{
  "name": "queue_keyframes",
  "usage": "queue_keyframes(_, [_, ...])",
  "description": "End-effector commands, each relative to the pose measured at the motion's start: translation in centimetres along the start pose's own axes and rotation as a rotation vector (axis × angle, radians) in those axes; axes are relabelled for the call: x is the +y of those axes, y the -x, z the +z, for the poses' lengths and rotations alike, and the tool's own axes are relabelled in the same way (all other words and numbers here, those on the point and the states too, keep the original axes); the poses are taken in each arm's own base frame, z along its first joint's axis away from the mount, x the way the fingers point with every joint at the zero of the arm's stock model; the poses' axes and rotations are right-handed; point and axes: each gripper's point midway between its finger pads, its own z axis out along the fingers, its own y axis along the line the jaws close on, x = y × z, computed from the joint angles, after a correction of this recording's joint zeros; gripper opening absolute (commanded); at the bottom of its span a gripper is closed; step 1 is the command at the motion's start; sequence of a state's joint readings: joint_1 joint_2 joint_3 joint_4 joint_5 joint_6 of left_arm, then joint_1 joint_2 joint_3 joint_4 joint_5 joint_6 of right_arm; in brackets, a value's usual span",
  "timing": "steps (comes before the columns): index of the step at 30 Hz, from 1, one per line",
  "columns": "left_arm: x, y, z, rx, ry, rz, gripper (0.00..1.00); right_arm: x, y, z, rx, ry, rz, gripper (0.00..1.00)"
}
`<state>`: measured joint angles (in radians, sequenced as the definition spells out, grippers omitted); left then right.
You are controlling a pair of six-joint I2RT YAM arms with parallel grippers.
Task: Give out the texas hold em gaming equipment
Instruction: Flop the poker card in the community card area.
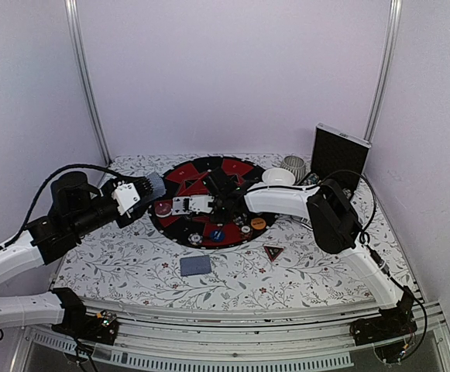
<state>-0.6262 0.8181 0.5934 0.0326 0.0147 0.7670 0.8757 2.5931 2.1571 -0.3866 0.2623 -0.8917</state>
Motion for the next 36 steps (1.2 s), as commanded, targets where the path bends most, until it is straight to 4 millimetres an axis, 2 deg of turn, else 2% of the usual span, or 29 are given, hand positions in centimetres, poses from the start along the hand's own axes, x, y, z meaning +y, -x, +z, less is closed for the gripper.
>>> queue_keyframes(1, [0.4,0.6,-0.2,-0.027,0.016,-0.002,0.54,0.7,-0.7,0.6,0.02,0.03,0.024,0.01])
queue_keyframes(9, [0.4,0.6,-0.2,-0.026,0.017,-0.001,0.54,1.4,0.3,0.0,0.003,0.052,0.026,0.02])
queue_keyframes(13, [0.4,0.7,-0.2,-0.03,0.017,0.0,0.54,1.3,0.8,-0.4,-0.015,0.056,0.04,0.11])
queue_keyframes(21, [0.4,0.7,-0.3,-0.032,0.017,0.0,0.54,1.4,0.7,-0.3,-0.002,0.047,0.014,0.16])
queue_keyframes(23, [0.4,0.7,-0.3,-0.031,0.018,0.0,0.54,1.6,1.0,-0.5,-0.01,0.051,0.006,0.22])
queue_keyframes(27, [0.4,0.8,-0.3,-0.033,0.019,0.001,0.54,1.4,2.7,-2.1,-0.06,0.062,0.002,0.33])
queue_keyframes(30, [0.4,0.8,-0.3,-0.035,0.018,0.0,0.54,0.4,3.6,-3.2,-0.096,0.053,0.031,0.35])
queue_keyframes(33, [0.3,0.6,-0.2,-0.03,0.014,-0.001,0.54,-1.1,4.2,-4.8,-0.121,0.024,0.065,0.42])
queue_keyframes(36, [0.2,0.6,-0.1,-0.03,0.012,0.005,0.54,-3.3,5.4,-7.3,-0.186,-0.003,0.132,0.53])
